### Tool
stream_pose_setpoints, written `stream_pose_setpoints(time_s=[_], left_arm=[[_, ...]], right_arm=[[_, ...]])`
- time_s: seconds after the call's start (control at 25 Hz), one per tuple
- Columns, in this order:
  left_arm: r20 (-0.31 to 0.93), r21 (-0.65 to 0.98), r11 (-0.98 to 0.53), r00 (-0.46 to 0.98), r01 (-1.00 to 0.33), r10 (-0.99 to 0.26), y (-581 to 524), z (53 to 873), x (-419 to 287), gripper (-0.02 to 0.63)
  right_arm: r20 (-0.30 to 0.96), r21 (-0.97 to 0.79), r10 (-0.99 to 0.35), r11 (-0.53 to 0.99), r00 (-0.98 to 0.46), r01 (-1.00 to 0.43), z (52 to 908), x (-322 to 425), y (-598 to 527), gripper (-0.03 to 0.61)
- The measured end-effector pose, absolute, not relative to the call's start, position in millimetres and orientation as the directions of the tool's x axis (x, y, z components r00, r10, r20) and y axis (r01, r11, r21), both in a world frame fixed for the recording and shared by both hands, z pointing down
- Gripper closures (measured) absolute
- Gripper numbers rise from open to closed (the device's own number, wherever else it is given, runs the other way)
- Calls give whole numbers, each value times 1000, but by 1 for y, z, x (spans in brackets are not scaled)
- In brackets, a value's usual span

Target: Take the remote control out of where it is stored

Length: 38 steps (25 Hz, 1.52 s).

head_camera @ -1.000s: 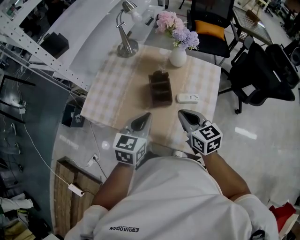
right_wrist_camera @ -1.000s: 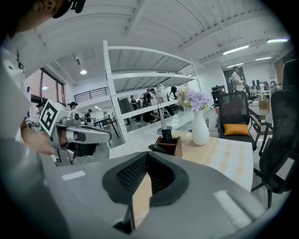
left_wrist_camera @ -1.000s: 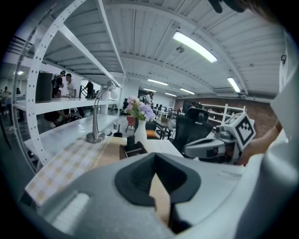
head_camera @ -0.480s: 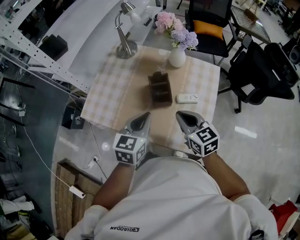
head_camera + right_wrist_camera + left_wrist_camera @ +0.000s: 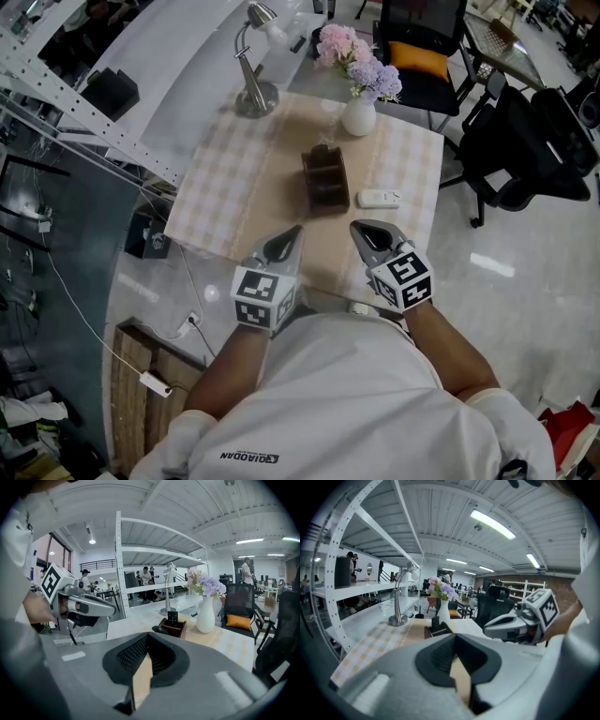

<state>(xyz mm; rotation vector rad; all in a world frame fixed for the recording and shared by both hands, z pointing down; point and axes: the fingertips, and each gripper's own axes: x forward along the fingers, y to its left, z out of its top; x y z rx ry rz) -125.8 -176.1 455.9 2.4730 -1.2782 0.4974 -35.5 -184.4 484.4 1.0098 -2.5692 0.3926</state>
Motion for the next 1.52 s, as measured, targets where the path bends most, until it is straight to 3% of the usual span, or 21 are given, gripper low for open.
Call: stream_pose_setpoints(time_s=[0.52, 1.24, 1.52], left_arm=[[457, 109, -551, 534, -827, -711, -185, 460, -152, 611], [480, 128, -557, 543, -820, -689, -206, 469, -178, 611], [484, 136, -554, 543, -821, -686, -211, 471, -186, 611]], right_arm=[[511, 108, -607, 748, -609, -655, 510, -67, -220, 572], [634, 445, -618, 783, -465, -434, 549, -101, -270, 457], [665, 519, -619, 785, -418, -337, 560, -108, -282, 443]])
